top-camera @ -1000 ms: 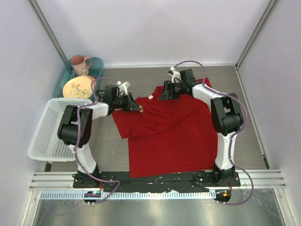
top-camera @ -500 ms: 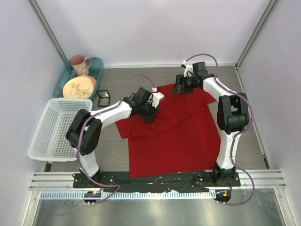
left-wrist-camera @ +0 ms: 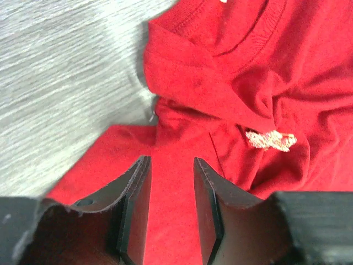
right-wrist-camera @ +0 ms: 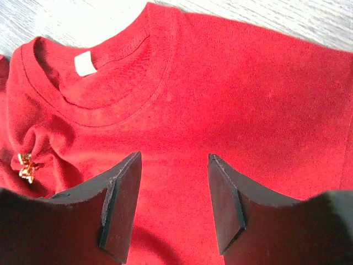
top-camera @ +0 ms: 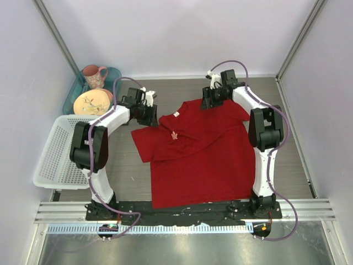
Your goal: Pin the brooch onto the clothing
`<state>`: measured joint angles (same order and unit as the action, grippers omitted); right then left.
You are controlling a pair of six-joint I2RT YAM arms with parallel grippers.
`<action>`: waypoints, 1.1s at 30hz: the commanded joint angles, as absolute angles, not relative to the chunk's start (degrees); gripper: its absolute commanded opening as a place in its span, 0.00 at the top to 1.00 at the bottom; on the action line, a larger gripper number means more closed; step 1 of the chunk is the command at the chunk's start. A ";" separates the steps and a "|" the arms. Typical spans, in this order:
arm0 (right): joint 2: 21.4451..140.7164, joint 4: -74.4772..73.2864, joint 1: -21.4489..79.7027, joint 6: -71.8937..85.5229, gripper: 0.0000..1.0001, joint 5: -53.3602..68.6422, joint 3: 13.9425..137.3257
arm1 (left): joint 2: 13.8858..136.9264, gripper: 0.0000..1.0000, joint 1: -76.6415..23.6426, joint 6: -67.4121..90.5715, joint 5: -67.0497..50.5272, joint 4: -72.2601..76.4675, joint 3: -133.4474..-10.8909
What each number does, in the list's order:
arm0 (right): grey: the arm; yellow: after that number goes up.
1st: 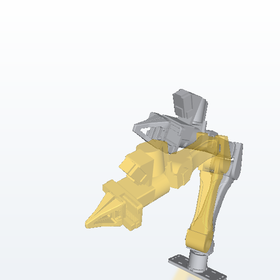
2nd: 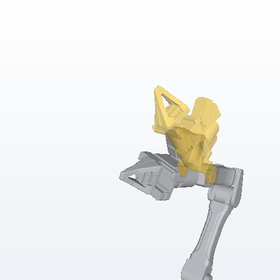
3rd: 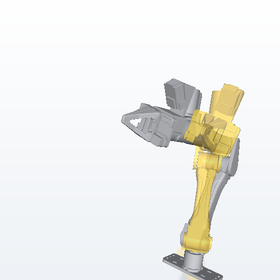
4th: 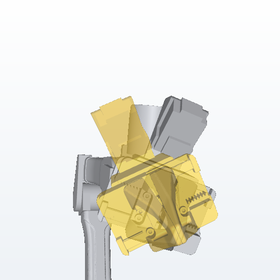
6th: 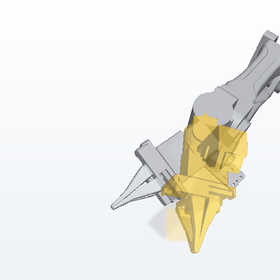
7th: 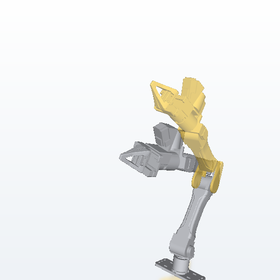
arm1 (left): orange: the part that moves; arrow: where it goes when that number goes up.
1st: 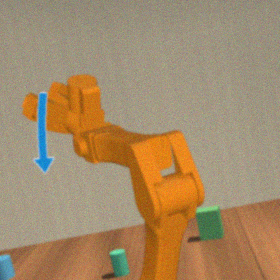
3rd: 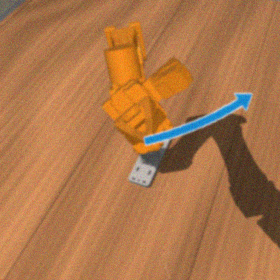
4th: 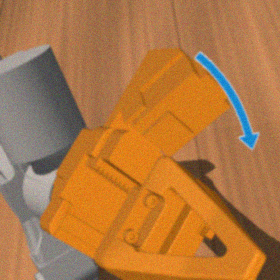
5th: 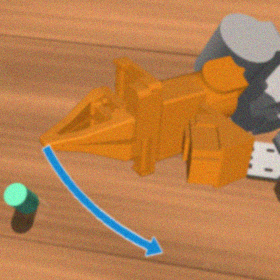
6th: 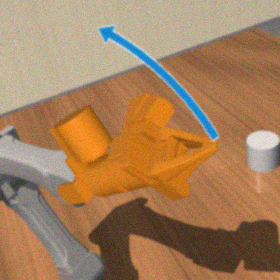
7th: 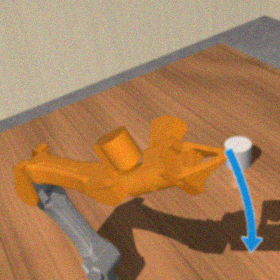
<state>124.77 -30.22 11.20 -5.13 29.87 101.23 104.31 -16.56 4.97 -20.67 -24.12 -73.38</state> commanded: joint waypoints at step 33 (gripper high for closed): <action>120.60 -27.68 5.27 -5.88 0.42 29.35 98.96 | 107.13 0.61 -14.76 4.39 -19.25 -21.36 -81.01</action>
